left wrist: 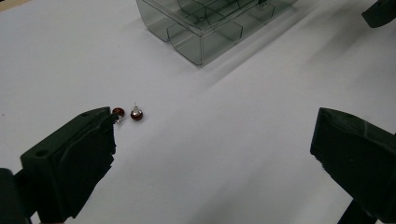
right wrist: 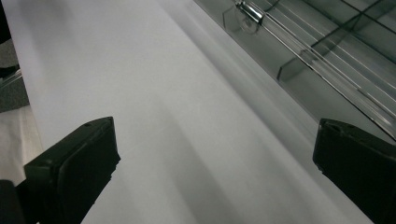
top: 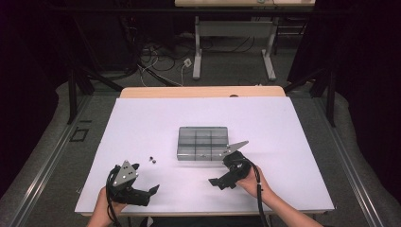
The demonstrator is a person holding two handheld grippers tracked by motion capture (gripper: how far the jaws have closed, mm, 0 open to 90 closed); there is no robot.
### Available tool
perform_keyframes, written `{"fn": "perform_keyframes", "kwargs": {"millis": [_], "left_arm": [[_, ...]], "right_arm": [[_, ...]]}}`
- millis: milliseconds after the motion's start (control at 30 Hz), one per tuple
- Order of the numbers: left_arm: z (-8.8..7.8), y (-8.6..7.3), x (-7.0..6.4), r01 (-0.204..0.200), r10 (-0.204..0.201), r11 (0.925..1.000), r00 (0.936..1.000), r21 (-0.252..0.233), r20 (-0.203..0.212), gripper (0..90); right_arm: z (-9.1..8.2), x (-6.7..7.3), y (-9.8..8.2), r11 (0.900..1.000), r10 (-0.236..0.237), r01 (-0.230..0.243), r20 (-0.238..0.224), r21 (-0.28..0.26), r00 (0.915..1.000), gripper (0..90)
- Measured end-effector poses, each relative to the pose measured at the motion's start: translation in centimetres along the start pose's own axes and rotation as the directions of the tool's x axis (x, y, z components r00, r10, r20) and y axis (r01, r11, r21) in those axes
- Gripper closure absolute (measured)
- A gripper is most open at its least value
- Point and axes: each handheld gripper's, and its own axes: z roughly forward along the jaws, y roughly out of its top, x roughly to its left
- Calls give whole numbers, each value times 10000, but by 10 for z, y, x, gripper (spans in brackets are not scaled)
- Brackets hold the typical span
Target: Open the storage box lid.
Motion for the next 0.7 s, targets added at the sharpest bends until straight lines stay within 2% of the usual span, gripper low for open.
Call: {"fn": "perform_keyframes", "kwargs": {"millis": [133, 200, 333, 467, 533, 633, 700], "left_arm": [[2, 0, -1, -14, 14, 10000, 10000, -80, -4, 2], [1, 0, -1, -22, 22, 9999, 10000, -111, -20, 2], [0, 0, 0, 21, -21, 10000, 10000, -51, -25, 2], [2, 1, -1, -34, 34, 9999, 10000, -107, 7, 2], [2, 1, -1, -49, 49, 10000, 10000, -59, 54, 2], [2, 0, 0, -23, 23, 10000, 10000, -66, 29, 2], [1, 0, 0, -8, 9, 9999, 10000, -109, 49, 2]], "right_arm": [[2, 4, 6, 9994, -70, 71, 9, -338, 10000, 0], [4, 6, 9, 9992, -33, 39, 163, -386, 9999, 0], [10, 6, 14, 9996, 61, -57, 185, -261, 9998, 0], [20, 9, 21, 9995, -306, 305, 88, 106, 9995, 4], [24, 12, 24, 9992, -323, 321, 105, 225, 9994, 18], [29, 14, 24, 9999, -146, 146, 113, 2, 9998, 123], [32, 13, 22, 9995, 237, -235, 120, -229, 9996, 192]]}}
